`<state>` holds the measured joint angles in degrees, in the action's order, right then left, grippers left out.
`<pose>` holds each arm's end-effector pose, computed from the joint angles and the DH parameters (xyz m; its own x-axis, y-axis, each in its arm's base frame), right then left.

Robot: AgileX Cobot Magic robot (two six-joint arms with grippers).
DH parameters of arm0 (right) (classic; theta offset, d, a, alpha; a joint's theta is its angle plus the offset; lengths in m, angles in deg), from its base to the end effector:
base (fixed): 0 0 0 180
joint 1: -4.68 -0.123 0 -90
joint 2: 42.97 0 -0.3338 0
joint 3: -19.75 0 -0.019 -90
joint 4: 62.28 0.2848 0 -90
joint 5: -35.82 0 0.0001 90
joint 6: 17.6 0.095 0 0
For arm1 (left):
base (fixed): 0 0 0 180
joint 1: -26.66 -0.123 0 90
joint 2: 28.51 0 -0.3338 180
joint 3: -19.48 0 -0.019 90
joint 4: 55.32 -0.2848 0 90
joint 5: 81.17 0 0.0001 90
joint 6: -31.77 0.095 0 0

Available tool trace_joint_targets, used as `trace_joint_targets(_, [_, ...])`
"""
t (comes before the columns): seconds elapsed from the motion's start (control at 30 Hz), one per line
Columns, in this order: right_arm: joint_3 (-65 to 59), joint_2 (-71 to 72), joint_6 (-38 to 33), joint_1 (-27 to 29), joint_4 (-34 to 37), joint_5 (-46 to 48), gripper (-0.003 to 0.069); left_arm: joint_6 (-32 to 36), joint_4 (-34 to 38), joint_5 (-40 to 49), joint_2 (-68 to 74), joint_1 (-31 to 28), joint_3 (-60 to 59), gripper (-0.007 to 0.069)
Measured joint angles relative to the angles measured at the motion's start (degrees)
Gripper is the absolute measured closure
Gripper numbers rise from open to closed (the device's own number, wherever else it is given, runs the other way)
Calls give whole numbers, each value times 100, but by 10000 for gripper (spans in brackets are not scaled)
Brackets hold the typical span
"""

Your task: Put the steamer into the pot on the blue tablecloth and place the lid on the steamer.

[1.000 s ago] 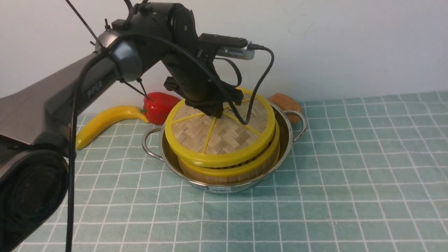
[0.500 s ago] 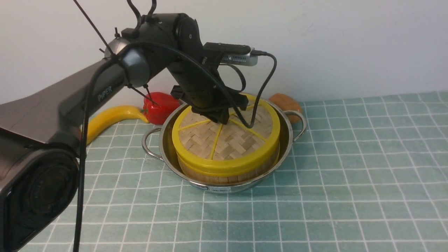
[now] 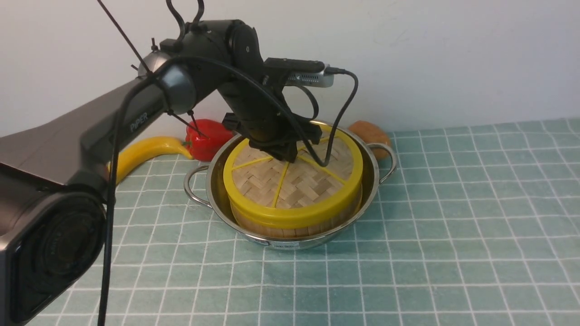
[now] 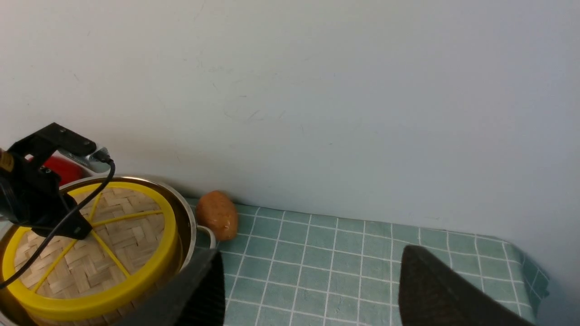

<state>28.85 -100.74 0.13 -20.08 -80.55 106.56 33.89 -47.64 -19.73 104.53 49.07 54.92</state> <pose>0.1053 0.0176 0.5644 -0.4568 -0.0007 -0.8895 -0.0741 0.9966 0.0373 0.5011 -0.2187 0.2601 -0.8732 0.3307 -0.3581 0.3940 0.9113 -0.1193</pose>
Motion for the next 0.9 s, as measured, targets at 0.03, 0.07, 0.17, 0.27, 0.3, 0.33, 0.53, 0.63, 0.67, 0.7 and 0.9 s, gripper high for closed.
trace_joint_targets(0.03, [0,0,0,0,0,0,155,0,0,2,0,0,0,514])
trace_joint_targets(0.07, [0,0,0,0,0,0,155,5,0,2,0,0,7,491])
trace_joint_targets(0.17, [0,0,0,0,16,0,155,5,-19,82,0,0,81,416])
trace_joint_targets(0.27, [0,0,0,0,24,0,155,5,-76,276,-14,0,316,307])
trace_joint_targets(0.3, [0,0,0,0,29,0,155,5,-129,439,-78,0,544,242])
trace_joint_targets(0.33, [0,0,0,0,29,0,155,5,-205,565,-153,0,770,191])
trace_joint_targets(0.53, [0,0,0,0,29,0,155,5,-721,770,-877,0,1810,64])
trace_joint_targets(0.63, [0,0,0,0,29,0,155,5,-1169,778,-1632,0,2006,85])
trace_joint_targets(0.67, [0,0,0,0,35,0,155,5,-1245,778,-1869,0,2013,102])
trace_joint_targets(0.7, [0,0,0,0,48,0,155,1,-1311,782,-2063,0,2013,139])
trace_joint_targets(0.9, [0,0,-6,0,54,0,155,6,-1406,789,-3646,0,1373,519])
